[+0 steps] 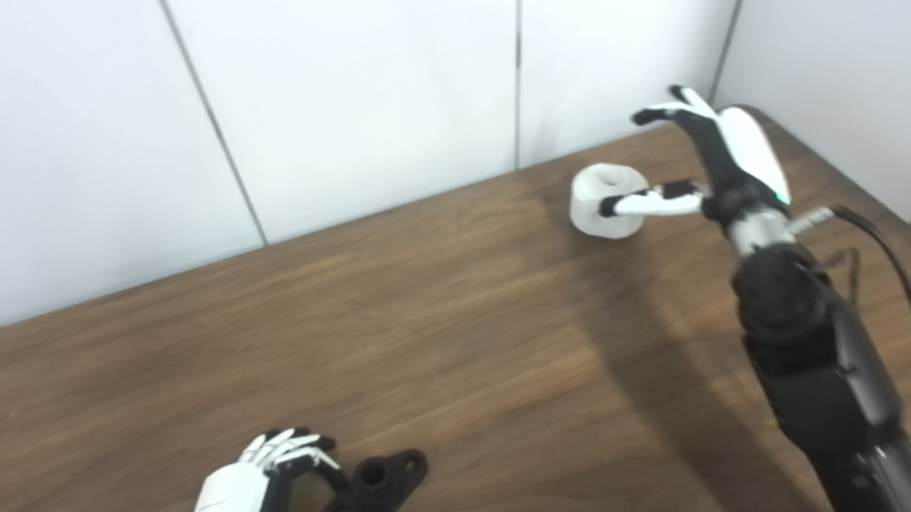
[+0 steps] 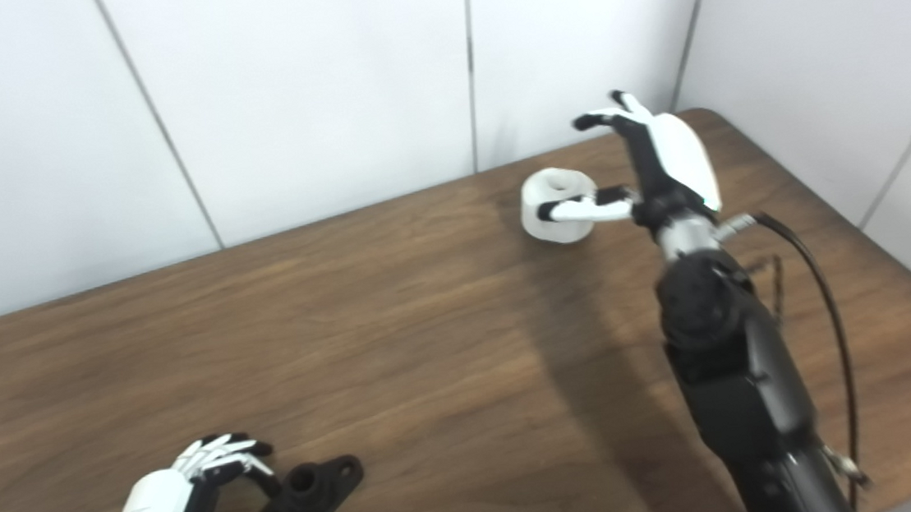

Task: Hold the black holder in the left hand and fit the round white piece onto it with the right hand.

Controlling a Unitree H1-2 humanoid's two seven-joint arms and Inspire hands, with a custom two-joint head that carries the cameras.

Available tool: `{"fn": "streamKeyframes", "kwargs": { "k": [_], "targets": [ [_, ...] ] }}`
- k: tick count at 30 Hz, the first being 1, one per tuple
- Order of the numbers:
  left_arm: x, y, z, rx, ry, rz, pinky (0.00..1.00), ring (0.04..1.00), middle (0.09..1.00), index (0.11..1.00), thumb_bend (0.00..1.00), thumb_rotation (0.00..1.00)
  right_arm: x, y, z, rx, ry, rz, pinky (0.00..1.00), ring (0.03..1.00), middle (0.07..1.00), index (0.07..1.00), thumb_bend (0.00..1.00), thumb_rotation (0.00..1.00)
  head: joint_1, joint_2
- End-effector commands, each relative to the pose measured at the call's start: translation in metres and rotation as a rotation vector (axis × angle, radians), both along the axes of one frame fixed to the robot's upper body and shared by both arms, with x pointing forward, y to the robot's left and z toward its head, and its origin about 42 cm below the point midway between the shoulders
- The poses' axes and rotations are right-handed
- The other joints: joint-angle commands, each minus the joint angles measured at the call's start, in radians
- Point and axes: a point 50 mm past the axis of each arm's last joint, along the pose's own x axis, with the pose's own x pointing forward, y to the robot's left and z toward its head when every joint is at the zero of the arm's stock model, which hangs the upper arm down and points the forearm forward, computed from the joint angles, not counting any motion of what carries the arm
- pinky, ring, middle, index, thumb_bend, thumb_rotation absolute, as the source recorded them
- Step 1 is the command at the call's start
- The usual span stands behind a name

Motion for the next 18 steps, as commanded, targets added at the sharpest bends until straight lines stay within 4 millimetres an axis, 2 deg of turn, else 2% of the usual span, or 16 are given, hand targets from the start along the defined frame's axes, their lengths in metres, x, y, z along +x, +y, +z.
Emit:
{"fn": "streamKeyframes", "kwargs": {
  "k": [1, 7, 18],
  "targets": [
    [-0.002, 0.007, 0.002, 0.027, 0.007, 0.005, 0.9, 0.828, 0.738, 0.485, 0.52, 0.04, 0.013, -0.005, 0.023, -0.05, -0.033, -0.008, 0.99, 1.0, 0.986, 0.756, 0.92, 0.2, -0.004, 0.0],
    [-0.002, 0.008, 0.004, 0.031, 0.008, 0.005, 0.9, 0.826, 0.74, 0.485, 0.52, 0.04, 0.037, -0.015, 0.022, -0.126, 0.079, 0.001, 1.0, 1.0, 0.997, 0.788, 0.94, 0.23, -0.006, 0.002],
    [0.0, 0.008, 0.004, 0.028, 0.012, 0.005, 0.89, 0.826, 0.737, 0.485, 0.52, 0.04, 0.068, -0.021, 0.023, -0.226, 0.223, -0.013, 1.0, 1.0, 1.0, 0.81, 1.0, 0.25, -0.002, -0.004]
  ]
}}
